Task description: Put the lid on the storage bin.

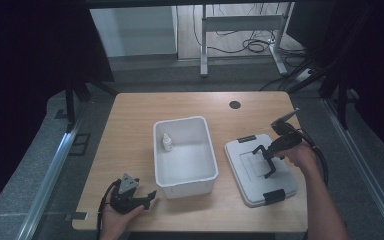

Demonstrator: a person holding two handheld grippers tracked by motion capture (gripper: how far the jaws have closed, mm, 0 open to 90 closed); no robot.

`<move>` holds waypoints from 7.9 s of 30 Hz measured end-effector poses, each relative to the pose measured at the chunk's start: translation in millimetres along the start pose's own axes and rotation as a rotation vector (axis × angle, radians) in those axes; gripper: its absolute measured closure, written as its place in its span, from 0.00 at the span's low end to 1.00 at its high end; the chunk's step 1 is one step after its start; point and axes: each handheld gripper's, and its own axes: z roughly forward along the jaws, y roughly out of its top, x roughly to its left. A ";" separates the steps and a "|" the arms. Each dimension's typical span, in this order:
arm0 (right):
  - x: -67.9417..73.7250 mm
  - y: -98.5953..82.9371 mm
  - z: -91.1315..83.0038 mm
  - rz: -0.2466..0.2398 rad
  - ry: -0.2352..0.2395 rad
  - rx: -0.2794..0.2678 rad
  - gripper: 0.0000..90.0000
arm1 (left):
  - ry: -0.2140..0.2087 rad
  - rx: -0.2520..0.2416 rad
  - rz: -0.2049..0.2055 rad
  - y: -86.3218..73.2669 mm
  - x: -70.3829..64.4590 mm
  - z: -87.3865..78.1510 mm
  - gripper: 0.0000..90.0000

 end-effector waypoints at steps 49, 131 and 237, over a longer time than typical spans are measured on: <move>28.2 -6.3 -66.7 0.066 0.089 -0.144 0.94 | 0.000 0.000 -0.014 -0.1 4.9 0.2 0.22; 244.4 71.5 -41.6 0.171 0.194 -0.148 0.94 | 0.033 0.005 0.018 3.8 6.3 2.7 0.22; 206.0 49.4 -40.0 -0.079 0.160 -0.389 0.49 | 0.032 0.029 0.057 2.9 2.0 4.5 0.22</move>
